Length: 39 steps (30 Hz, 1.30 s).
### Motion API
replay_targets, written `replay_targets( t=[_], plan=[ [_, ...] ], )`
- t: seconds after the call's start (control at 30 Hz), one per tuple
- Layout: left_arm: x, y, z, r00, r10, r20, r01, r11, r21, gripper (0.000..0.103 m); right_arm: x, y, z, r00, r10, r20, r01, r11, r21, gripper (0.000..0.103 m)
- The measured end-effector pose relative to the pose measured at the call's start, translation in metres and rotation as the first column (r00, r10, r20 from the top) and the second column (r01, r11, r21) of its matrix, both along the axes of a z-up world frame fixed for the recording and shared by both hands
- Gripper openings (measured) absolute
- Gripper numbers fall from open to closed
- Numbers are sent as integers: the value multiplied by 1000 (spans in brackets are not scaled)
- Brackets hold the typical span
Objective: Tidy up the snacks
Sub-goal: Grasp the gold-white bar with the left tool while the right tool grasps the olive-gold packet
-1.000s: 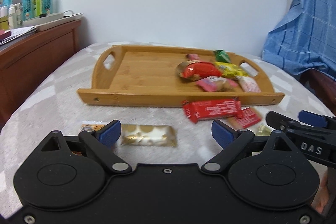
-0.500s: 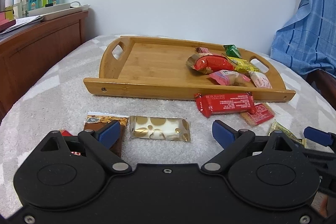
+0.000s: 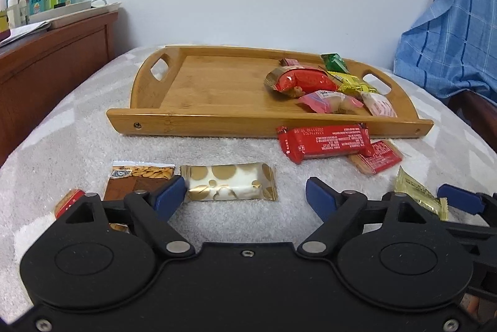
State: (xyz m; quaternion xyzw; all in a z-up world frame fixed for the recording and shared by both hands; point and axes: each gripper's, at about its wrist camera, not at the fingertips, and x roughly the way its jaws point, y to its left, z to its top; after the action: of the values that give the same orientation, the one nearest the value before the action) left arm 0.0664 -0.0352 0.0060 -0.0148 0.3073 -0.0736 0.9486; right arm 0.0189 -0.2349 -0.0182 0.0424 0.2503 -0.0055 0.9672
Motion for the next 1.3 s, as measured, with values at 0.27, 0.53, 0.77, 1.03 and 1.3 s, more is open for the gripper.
replay_targets(
  t=[0.27,0.53,0.77,1.03,1.3],
  plan=[
    [3,1,-2,1000,15,-14,-15,1000,1,83,1,0,0,1000,4,2,-4,1000,9,91],
    [5,-2,-3,1000,29,-2,-29,999,34,83,-1,4,0,997,-67,38,69,996,-55,91],
    [7,-2,-5,1000,26,-4,-26,999,38,82,-5,12,-5,996,-78,36,80,994,-71,91],
    [7,-1,-3,1000,16,0,-16,1000,27,60,-5,12,-8,992,-121,28,123,990,-76,84],
    [-3,-8,2,1000,2,3,-2,1000,27,52,-7,18,-4,999,-30,34,33,996,-77,63]
  ],
)
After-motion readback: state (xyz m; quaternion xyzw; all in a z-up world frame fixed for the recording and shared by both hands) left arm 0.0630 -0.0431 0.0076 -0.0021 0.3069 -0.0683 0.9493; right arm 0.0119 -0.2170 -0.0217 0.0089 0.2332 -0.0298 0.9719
